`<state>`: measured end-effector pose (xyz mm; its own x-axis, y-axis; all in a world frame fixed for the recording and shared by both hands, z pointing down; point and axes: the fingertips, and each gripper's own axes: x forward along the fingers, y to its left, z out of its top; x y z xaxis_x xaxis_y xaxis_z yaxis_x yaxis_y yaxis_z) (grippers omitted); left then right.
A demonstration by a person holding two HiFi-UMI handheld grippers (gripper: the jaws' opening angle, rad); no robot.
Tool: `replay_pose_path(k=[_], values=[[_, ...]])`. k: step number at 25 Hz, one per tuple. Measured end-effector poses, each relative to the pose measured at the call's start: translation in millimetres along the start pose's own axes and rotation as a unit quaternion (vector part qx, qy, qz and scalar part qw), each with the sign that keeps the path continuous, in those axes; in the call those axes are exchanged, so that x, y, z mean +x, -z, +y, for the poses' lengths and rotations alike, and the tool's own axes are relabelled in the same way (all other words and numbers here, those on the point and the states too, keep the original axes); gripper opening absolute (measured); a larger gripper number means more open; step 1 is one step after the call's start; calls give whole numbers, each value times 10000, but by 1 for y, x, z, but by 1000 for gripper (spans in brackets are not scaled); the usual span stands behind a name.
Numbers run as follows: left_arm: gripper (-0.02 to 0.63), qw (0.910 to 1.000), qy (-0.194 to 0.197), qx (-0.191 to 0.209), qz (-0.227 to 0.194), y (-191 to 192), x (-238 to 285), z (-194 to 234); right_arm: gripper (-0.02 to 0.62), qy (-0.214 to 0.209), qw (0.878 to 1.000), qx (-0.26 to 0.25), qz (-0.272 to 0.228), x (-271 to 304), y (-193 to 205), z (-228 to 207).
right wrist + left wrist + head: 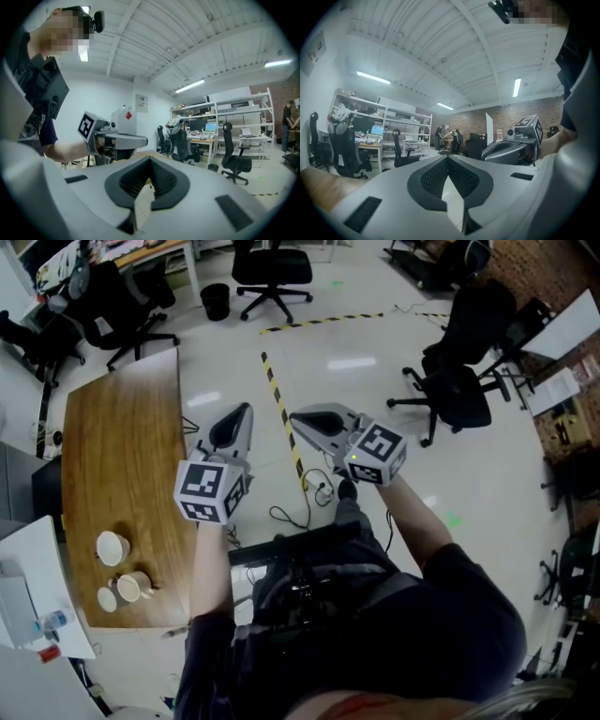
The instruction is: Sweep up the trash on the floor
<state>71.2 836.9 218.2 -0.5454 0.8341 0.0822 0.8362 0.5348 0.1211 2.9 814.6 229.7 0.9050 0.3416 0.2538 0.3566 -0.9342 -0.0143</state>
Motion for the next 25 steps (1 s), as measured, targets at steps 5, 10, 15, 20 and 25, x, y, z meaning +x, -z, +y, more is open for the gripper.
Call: replay_pose_path(k=[5,10,15,20,25], values=[[2,9991,339,186,149,-1,50,-46,10,285,9992,210,-205,-52,10,-45],[2,9985,370,296,286,4,131,-95,9,398,9977,408,-369,-117,33,-112],[2,9982,60,424,423,3,185,-129,9,279,9973,527,-419,-155,58,-163],[2,9973,-340,488,429,-4,231,-151,9,-135,9960,537,-702,-183,56,-212],[2,9952,-490,459,718,12,261,-166,9,-437,9929,749,-814,-195,60,-243]])
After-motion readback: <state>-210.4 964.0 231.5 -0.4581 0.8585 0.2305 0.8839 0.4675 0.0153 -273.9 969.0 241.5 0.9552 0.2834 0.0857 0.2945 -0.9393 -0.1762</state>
